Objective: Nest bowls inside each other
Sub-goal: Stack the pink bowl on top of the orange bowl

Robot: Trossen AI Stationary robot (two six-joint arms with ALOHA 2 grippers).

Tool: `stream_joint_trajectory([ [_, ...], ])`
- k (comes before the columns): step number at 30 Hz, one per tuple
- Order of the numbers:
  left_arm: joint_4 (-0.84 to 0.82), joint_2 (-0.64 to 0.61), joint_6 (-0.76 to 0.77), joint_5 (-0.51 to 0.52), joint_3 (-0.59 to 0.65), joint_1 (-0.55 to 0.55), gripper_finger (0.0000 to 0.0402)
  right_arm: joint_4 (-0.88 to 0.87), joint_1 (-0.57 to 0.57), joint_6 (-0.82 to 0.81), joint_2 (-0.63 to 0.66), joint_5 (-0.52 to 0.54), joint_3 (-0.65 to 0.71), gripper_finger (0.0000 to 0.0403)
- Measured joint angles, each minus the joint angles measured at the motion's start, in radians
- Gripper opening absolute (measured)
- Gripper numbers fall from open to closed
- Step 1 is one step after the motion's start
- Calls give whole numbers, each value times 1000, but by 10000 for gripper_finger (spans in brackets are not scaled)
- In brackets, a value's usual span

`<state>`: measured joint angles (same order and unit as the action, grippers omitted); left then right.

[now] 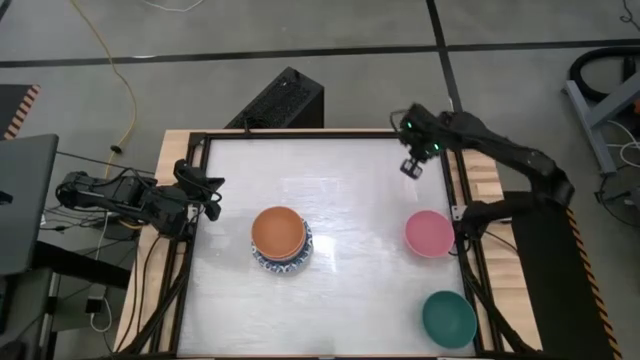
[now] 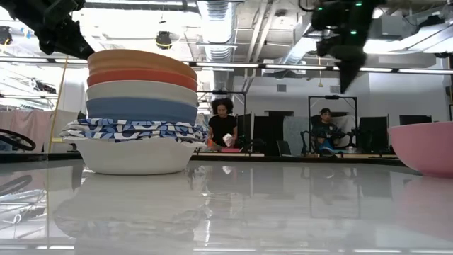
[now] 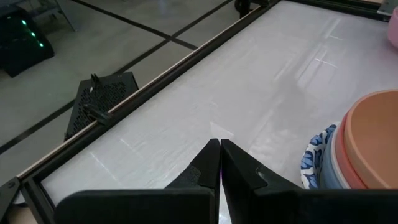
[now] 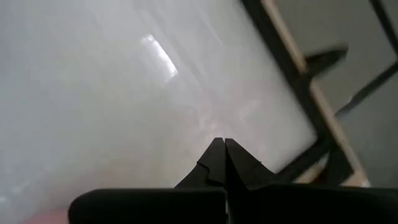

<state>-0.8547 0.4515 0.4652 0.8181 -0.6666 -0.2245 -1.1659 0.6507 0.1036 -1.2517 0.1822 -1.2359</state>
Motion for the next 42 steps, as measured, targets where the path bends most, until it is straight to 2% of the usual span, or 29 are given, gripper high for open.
stream_joint_trajectory([
  [7, 0, 0, 0, 0, 0, 0, 0, 0, -84, -210, 169, 0, 239, 10],
  [14, 0, 0, 1, 0, 0, 0, 0, -1, -187, -364, 212, -17, 387, 17],
  [17, 0, 0, 1, 0, 0, 0, 0, -3, -229, -368, 206, -81, 413, 47],
  [25, 0, 0, 5, 0, 0, 0, 0, -28, -332, -361, 199, -83, 414, 173],
  [29, 0, 0, 10, 0, 0, 0, 0, -57, -381, -360, 199, -82, 414, 217],
  [36, 0, 0, 10, 0, 0, 0, 0, -47, -447, -331, 200, -68, 460, 228],
  [42, 0, 0, 10, 0, 0, 0, 0, -24, -440, -346, 199, -26, 529, 225],
])
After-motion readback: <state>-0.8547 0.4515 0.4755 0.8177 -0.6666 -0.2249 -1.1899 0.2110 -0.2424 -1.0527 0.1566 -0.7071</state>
